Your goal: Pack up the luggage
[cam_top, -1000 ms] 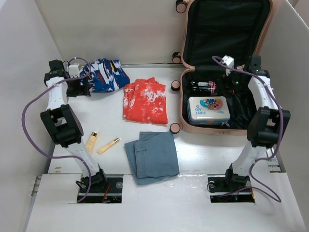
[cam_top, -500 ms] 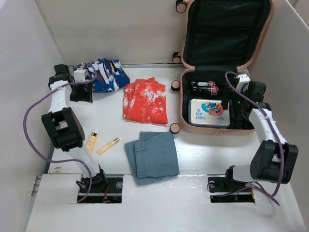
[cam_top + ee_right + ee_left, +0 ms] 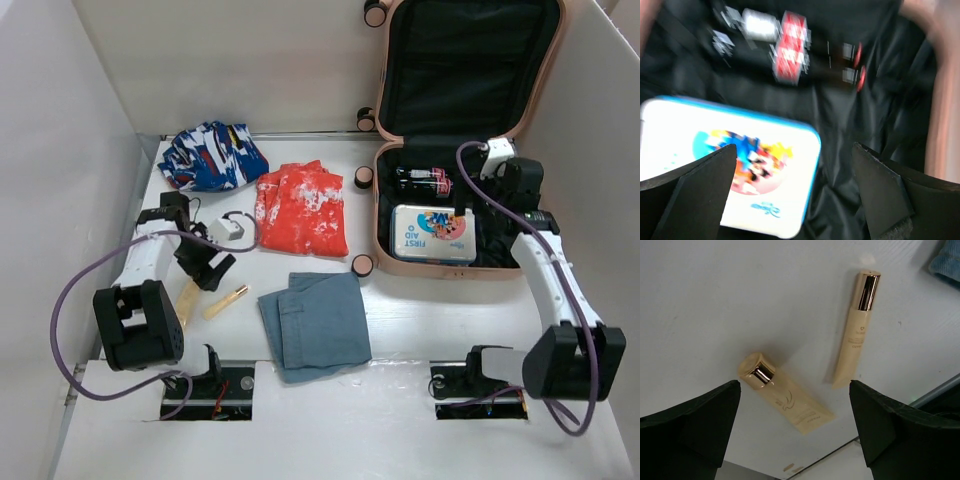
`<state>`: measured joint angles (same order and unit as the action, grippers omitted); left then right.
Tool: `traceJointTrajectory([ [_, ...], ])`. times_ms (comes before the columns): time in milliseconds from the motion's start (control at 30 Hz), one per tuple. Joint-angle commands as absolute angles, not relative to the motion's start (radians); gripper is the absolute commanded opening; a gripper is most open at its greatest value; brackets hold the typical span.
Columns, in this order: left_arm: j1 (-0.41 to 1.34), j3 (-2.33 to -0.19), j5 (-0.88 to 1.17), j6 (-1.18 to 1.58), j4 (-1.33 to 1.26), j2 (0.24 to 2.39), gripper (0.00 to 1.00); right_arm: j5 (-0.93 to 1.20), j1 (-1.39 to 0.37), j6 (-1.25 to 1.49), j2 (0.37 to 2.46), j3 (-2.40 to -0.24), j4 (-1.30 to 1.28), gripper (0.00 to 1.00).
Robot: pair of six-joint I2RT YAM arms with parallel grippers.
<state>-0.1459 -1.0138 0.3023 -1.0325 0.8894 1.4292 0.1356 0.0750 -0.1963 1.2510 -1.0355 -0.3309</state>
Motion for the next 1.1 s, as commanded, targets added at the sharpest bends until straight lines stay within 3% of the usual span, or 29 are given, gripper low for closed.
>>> traceJointTrajectory([
  [0,-0.111,-0.999,0.322,-1.144,0.911,1.417,0.89,0.034,-0.006,-0.238,1.175,-1.108,-0.333,1.00],
  [33,-0.048,-0.964,0.312,-1.125,0.887,1.417,0.93,0.022,-0.018,-0.238,1.175,-1.108,-0.342,1.00],
  [167,0.105,-0.836,0.174,-0.997,0.686,1.417,0.92,0.012,-0.049,-0.213,1.141,-1.078,-0.342,1.00],
  [433,0.129,-0.816,0.077,-0.885,0.591,1.549,0.79,-0.021,-0.058,-0.190,1.046,-0.996,-0.342,1.00],
  [500,0.158,-0.795,0.062,-0.870,0.571,1.561,0.70,-0.034,-0.058,-0.190,1.031,-0.996,-0.351,1.00],
  [533,0.158,-0.795,0.061,-0.859,0.571,1.574,0.56,-0.034,-0.058,-0.190,1.017,-0.996,-0.351,1.00],
  [633,0.172,-0.807,0.150,-0.850,0.571,1.583,0.41,-0.055,-0.067,-0.190,0.996,-0.996,-0.351,1.00],
  [767,0.172,-0.870,0.225,-0.824,0.595,1.592,0.00,-0.066,-0.090,-0.204,0.976,-1.015,-0.351,1.00],
  [933,0.120,-1.069,0.296,-0.740,0.673,1.614,0.00,-0.012,-0.135,-0.294,0.942,-1.028,-0.200,1.00],
  [1067,0.061,-1.453,0.464,-0.666,0.782,1.634,0.00,0.229,-0.144,-0.340,0.952,-1.078,-0.054,1.00],
])
